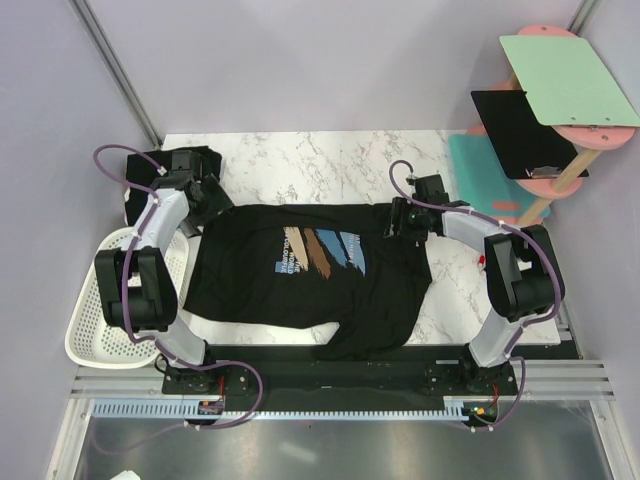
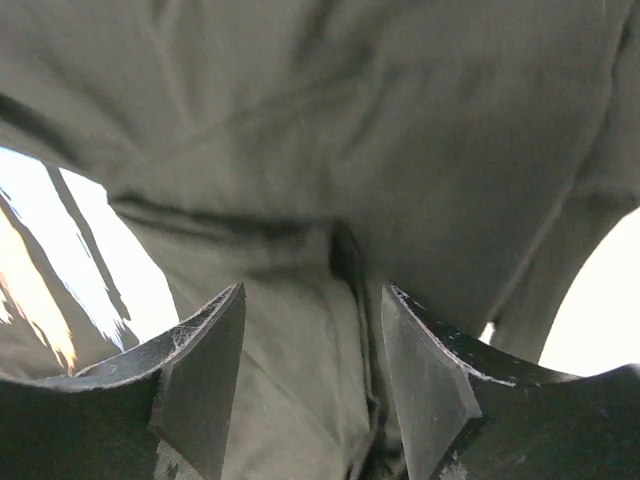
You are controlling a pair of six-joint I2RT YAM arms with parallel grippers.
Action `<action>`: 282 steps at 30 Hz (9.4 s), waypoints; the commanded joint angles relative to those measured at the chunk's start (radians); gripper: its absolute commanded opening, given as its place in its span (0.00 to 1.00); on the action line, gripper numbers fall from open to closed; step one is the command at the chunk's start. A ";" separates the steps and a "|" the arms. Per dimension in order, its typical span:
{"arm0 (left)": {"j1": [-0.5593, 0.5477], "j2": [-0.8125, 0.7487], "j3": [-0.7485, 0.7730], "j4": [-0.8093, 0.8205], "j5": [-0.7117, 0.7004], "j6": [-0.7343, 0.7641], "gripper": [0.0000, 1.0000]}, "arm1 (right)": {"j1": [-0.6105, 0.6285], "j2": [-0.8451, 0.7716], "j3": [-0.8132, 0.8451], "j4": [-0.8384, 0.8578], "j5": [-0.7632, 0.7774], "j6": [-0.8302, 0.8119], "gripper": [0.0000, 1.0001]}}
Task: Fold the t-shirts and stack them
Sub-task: Fold the flattened tshirt in 1/3 of the way
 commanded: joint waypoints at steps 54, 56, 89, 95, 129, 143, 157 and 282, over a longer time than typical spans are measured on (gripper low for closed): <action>-0.003 -0.055 -0.024 0.001 -0.015 0.035 1.00 | 0.268 -0.161 0.045 -0.113 0.254 -0.024 0.00; -0.002 -0.052 -0.028 0.001 -0.012 0.033 1.00 | 0.253 -0.099 0.063 -0.102 0.263 -0.030 0.00; -0.003 -0.042 -0.043 0.002 -0.004 0.032 1.00 | 0.228 -0.229 -0.055 -0.297 0.151 -0.060 0.00; -0.003 -0.043 -0.043 0.002 -0.006 0.035 1.00 | 0.227 -0.240 0.031 -0.298 0.153 -0.050 0.00; -0.002 -0.047 -0.057 0.001 0.002 0.036 1.00 | 0.246 -0.118 -0.021 -0.334 0.023 -0.063 0.00; -0.003 -0.047 -0.052 0.002 0.010 0.035 1.00 | 0.296 -0.227 -0.045 -0.400 0.051 -0.053 0.00; -0.139 0.057 0.098 0.016 0.004 0.070 0.98 | 0.165 0.035 0.195 -0.159 0.213 -0.040 0.00; -0.222 0.317 0.164 -0.137 -0.251 0.059 0.18 | -0.151 0.531 0.594 -0.128 0.087 -0.021 0.01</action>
